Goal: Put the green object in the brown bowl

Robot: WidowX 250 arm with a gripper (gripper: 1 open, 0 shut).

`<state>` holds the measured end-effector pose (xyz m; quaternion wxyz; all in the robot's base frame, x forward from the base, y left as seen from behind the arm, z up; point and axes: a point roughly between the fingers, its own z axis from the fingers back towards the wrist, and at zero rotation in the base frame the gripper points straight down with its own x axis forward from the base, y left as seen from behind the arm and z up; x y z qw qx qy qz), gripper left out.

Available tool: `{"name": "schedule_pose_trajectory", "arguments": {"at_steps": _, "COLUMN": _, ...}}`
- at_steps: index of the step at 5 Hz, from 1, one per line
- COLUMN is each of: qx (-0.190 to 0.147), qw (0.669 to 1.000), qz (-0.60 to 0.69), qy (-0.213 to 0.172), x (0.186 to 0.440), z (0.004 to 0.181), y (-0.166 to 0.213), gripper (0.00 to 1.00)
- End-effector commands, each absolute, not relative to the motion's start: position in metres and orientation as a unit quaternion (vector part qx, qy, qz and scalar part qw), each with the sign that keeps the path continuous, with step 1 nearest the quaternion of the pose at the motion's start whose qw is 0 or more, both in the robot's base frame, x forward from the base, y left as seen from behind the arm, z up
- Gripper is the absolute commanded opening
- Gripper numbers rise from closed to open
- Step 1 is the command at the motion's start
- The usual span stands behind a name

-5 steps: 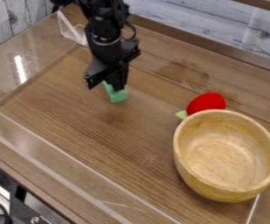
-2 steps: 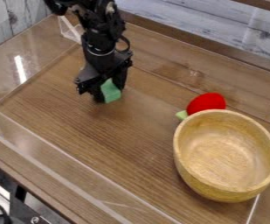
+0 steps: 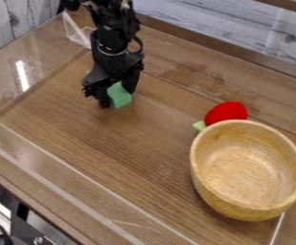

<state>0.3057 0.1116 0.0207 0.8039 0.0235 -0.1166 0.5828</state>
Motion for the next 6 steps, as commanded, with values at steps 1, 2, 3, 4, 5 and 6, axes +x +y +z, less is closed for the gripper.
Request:
{"name": "schedule_pose_trajectory", "arguments": {"at_steps": 1, "qx": 0.027, "qw": 0.800, "qz": 0.586, "qy": -0.126, "x": 0.3129, "z": 0.0295, "y": 0.1171, "gripper": 0.00}}
{"name": "schedule_pose_trajectory", "arguments": {"at_steps": 2, "qx": 0.035, "qw": 0.799, "qz": 0.590, "qy": -0.114, "x": 0.3130, "z": 0.0283, "y": 0.1196, "gripper": 0.00}}
{"name": "schedule_pose_trajectory", "arguments": {"at_steps": 3, "qx": 0.043, "qw": 0.794, "qz": 0.598, "qy": -0.100, "x": 0.3128, "z": 0.0267, "y": 0.1192, "gripper": 0.00}}
{"name": "schedule_pose_trajectory", "arguments": {"at_steps": 4, "qx": 0.049, "qw": 0.790, "qz": 0.606, "qy": -0.084, "x": 0.3117, "z": 0.0258, "y": 0.1184, "gripper": 0.00}}
{"name": "schedule_pose_trajectory", "arguments": {"at_steps": 5, "qx": 0.051, "qw": 0.801, "qz": 0.593, "qy": -0.067, "x": 0.3148, "z": 0.0247, "y": 0.1193, "gripper": 0.00}}
{"name": "schedule_pose_trajectory", "arguments": {"at_steps": 6, "qx": 0.052, "qw": 0.810, "qz": 0.582, "qy": -0.053, "x": 0.3175, "z": 0.0247, "y": 0.1202, "gripper": 0.00}}
